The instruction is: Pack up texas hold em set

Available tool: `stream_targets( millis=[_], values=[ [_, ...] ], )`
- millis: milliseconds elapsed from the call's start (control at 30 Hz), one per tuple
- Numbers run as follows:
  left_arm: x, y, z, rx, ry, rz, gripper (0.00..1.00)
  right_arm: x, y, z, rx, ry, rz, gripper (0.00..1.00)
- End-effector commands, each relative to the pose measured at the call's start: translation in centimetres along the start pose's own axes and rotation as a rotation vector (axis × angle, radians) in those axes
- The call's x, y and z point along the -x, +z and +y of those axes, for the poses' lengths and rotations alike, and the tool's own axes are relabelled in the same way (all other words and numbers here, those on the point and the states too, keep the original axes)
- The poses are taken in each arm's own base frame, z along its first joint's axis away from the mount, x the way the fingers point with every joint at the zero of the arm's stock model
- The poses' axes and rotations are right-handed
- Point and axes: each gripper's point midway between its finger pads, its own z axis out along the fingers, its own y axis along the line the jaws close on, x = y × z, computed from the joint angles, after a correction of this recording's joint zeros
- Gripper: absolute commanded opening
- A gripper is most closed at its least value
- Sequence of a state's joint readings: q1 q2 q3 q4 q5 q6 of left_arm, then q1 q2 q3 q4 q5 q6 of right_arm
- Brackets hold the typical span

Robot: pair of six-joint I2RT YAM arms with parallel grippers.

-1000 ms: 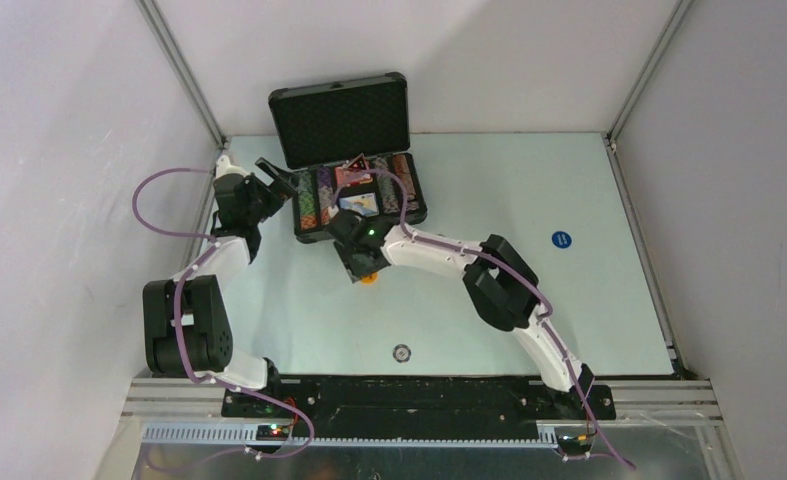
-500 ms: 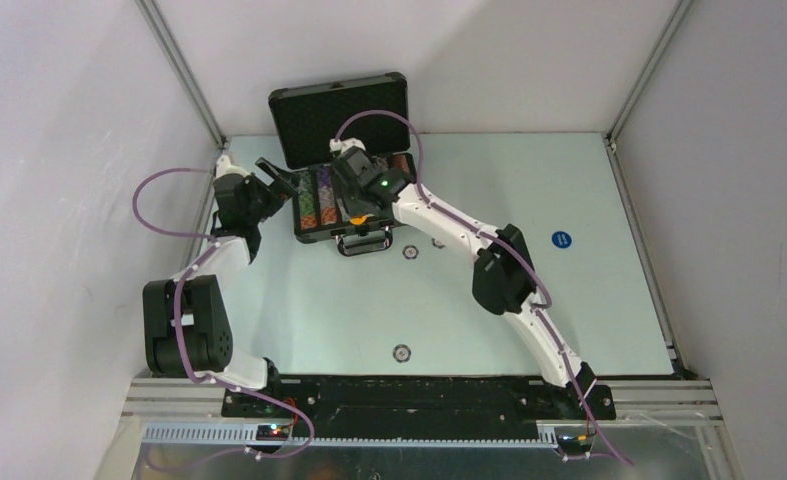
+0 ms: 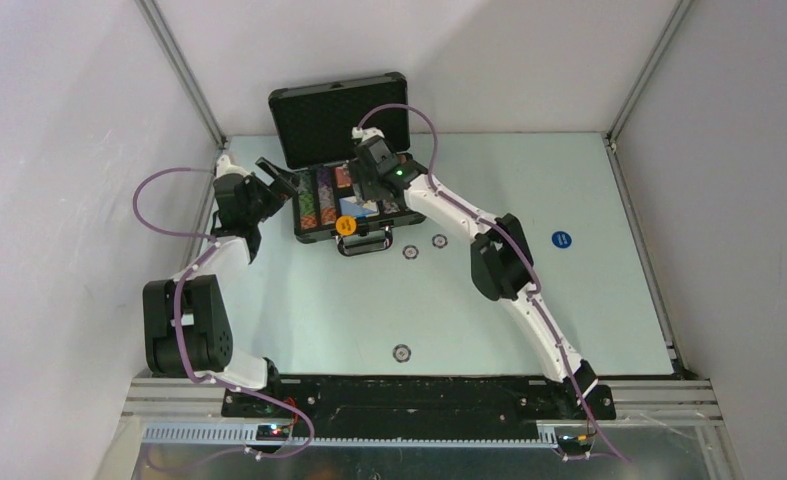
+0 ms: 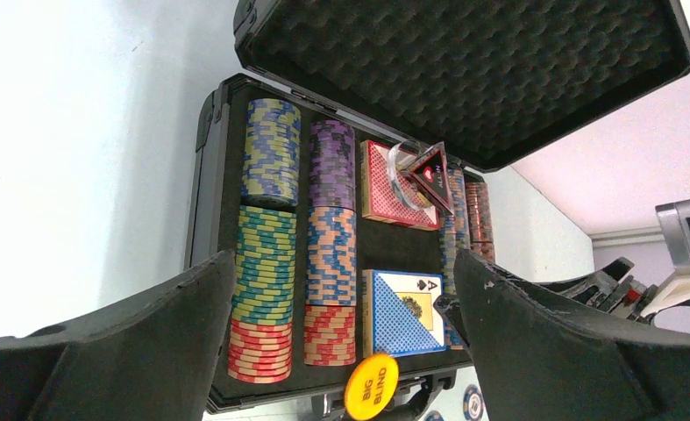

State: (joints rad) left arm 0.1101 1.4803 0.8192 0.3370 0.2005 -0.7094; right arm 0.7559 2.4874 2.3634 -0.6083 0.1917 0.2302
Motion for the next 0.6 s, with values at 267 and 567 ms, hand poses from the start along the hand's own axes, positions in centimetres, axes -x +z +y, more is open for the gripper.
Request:
stream_targets(
  millis=[267, 567],
  values=[
    [1.0, 0.0, -1.0, -0.048, -0.004, -0.032, 0.98, 3.1, -5.8, 3.3, 0.064, -0.074, -0.124, 0.7],
    [1.0, -0.1, -1.0, -0.047, -0.004, -0.032, 0.98, -3.6, -7.6, 6.6, 0.096, -0.058, 0.007, 0.76]
  ],
)
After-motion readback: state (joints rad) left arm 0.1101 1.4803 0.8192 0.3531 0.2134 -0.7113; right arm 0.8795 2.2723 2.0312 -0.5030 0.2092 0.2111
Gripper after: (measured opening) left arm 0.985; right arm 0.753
